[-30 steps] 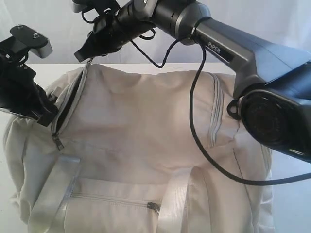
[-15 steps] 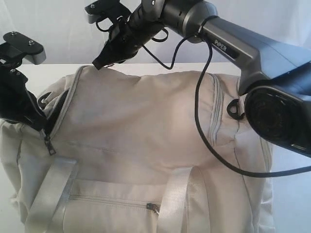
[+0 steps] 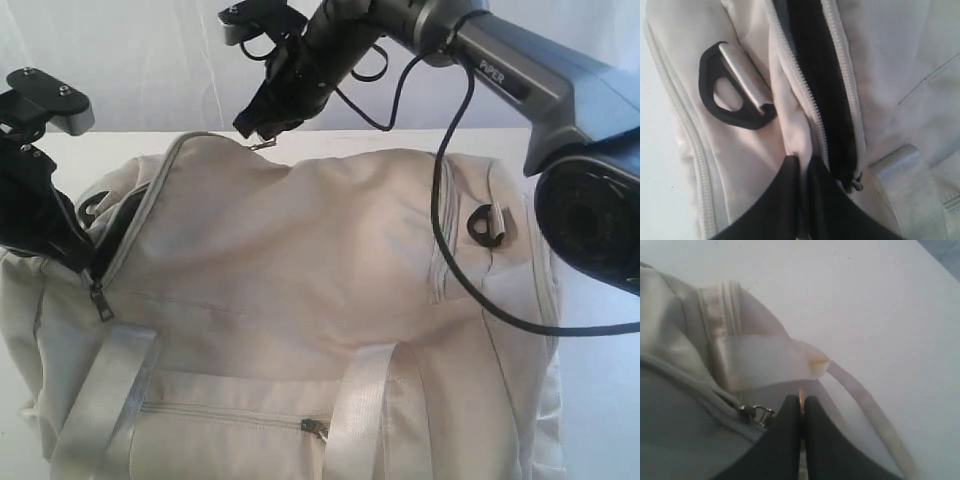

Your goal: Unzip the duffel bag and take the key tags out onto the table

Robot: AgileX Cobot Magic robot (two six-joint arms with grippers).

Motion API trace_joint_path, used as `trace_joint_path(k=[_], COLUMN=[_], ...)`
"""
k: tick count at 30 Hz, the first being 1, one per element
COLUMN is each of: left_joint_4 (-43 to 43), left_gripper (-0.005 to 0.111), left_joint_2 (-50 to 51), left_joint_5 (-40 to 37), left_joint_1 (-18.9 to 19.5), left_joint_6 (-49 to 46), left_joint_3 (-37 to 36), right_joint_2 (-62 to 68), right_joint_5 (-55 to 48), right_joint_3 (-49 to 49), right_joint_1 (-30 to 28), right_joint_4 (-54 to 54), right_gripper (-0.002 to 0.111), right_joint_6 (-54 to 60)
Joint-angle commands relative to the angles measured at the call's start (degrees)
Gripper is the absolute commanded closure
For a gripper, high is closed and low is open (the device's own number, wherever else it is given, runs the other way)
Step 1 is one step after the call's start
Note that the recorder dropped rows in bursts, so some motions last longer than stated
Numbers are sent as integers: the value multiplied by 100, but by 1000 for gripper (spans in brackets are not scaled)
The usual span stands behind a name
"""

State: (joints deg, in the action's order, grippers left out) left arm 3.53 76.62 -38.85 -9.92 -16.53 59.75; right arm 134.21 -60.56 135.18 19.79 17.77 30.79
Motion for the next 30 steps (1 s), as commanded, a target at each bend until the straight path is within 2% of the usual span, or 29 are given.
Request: trace_joint_path(k=[1,19,26,28,30], left_joint_4=[-9,-9,-20,-20,-9], left_gripper=[107,107,106,100,85], left_joint_2=[-68,-68,-68,-68,-68], left_joint_5=[-322,-309,178,185,79], left_joint_1=[3,3,3,3,3], left_joint_6=[70,92,3,3,3], left_joint_3=[-9,-9,-9,28,84], right_joint_2=[-82,-354,-348,-331,-273], right_joint_5=[-228,-618,-712,-654,-636], right_joint_3=[30,30,-9,-71,-114], right_joint_1=[-373,-1140,-1183,-1183,-1183], right_joint_4=[-178,-158,812,1139,1244], right_gripper=[108,108,108,108,108], right_joint_6=[-68,-152,132,213,213])
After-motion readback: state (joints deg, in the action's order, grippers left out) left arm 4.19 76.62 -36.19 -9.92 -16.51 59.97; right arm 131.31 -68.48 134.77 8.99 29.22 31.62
